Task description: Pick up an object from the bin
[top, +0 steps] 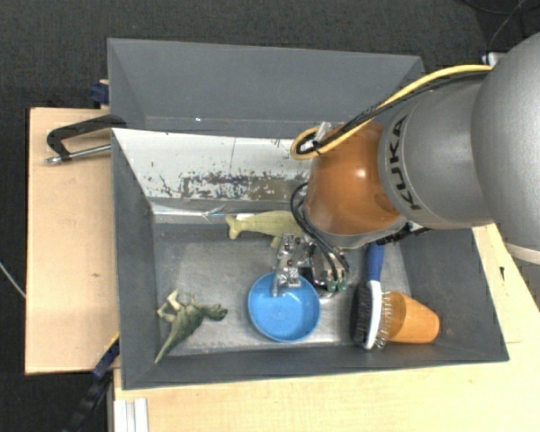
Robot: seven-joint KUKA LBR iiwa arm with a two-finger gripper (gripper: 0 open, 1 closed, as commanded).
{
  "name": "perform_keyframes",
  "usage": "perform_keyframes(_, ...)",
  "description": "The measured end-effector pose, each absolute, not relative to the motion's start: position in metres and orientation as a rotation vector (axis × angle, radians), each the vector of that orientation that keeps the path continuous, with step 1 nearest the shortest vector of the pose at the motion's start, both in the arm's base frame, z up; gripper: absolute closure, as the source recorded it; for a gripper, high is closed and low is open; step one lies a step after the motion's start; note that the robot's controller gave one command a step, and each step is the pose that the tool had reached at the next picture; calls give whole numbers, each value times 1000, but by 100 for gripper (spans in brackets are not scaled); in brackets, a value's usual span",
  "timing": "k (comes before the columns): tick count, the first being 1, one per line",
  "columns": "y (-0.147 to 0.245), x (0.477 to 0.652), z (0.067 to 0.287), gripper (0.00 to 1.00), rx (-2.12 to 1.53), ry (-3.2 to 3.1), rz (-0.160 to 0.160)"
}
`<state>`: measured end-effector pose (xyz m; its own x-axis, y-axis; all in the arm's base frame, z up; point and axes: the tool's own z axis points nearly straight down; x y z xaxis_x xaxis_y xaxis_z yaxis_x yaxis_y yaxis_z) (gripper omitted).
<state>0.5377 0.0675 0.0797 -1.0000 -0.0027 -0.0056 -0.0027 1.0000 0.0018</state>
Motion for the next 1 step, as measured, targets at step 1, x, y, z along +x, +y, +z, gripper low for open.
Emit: perform_keyframes(1, 68, 540, 119, 100, -4, 3132, 4)
